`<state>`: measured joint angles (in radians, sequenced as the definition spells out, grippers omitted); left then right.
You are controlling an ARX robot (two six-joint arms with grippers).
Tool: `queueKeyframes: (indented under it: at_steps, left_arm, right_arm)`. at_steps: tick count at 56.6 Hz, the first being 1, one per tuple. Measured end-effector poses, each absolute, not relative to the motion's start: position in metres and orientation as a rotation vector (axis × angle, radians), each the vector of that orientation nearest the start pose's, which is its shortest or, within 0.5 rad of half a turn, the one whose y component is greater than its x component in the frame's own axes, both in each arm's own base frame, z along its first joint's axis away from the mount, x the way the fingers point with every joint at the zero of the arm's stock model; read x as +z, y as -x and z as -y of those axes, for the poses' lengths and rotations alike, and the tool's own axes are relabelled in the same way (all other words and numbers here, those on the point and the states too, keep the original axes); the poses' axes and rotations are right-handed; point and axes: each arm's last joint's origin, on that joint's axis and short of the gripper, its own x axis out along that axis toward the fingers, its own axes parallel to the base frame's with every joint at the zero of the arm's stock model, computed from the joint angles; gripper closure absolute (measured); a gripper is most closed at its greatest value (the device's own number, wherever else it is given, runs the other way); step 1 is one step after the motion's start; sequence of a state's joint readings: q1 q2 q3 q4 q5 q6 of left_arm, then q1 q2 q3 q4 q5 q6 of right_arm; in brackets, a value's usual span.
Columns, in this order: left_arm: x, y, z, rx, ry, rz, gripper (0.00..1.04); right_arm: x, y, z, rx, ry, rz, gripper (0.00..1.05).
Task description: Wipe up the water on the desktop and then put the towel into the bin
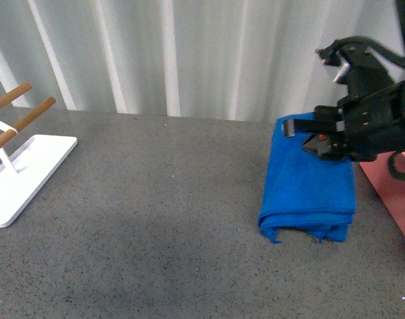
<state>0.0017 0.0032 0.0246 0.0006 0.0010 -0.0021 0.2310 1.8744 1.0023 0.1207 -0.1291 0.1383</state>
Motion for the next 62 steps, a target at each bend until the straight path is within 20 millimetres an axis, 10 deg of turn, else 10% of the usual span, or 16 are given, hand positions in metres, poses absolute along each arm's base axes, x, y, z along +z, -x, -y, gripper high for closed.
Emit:
queueKeyframes:
  at_steps: [25, 45, 62]
  left_arm:
    - [0.172, -0.096, 0.000, 0.001, 0.002, 0.022, 0.07]
    - [0.172, -0.096, 0.000, 0.001, 0.002, 0.022, 0.07]
    - [0.172, -0.096, 0.000, 0.001, 0.002, 0.022, 0.07]
  right_arm:
    - [0.046, -0.362, -0.134, 0.287, -0.213, -1.054, 1.01]
    - [0.040, -0.361, -0.083, 0.184, -0.225, -1.054, 1.01]
    - [0.041, -0.405, -0.059, 0.078, -0.146, -0.998, 1.01]
